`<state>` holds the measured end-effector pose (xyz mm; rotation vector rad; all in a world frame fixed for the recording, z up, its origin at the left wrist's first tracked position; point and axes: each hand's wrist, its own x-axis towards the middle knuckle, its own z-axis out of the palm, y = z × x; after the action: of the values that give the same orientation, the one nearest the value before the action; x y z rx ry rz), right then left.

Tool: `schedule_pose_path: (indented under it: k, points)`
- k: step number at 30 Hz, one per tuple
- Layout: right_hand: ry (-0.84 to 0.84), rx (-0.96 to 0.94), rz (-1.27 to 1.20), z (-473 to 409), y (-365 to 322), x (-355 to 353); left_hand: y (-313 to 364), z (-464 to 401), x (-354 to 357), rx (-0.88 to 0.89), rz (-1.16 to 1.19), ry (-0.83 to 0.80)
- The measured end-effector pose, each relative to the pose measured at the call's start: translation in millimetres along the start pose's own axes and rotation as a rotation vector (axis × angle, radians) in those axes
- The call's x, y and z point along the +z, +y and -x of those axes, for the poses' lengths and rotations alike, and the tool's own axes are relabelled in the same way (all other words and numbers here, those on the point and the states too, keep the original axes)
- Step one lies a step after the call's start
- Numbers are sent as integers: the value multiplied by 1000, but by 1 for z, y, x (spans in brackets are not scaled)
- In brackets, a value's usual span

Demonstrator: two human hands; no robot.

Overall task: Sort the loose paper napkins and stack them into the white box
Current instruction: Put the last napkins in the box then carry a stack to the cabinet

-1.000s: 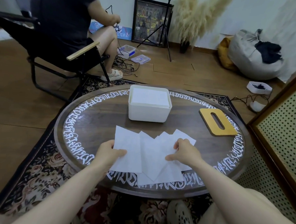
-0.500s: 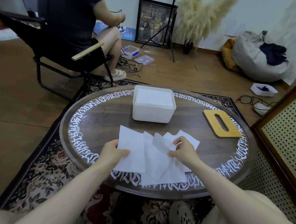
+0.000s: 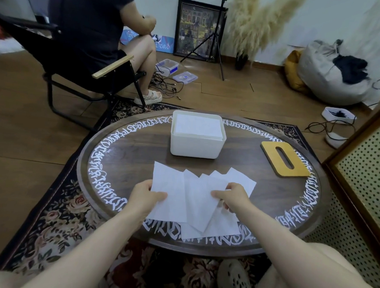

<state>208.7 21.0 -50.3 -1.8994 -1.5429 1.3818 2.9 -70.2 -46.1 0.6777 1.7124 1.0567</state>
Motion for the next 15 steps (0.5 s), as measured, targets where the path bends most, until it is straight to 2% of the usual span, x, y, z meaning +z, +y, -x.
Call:
schedule_pose_path:
  k: [8,15]
  points:
    - [-158,7,103,14,-1,9,4,2,-1,35,60,49]
    - [-15,-100,242,5,3,2,5,0,1,40,77,83]
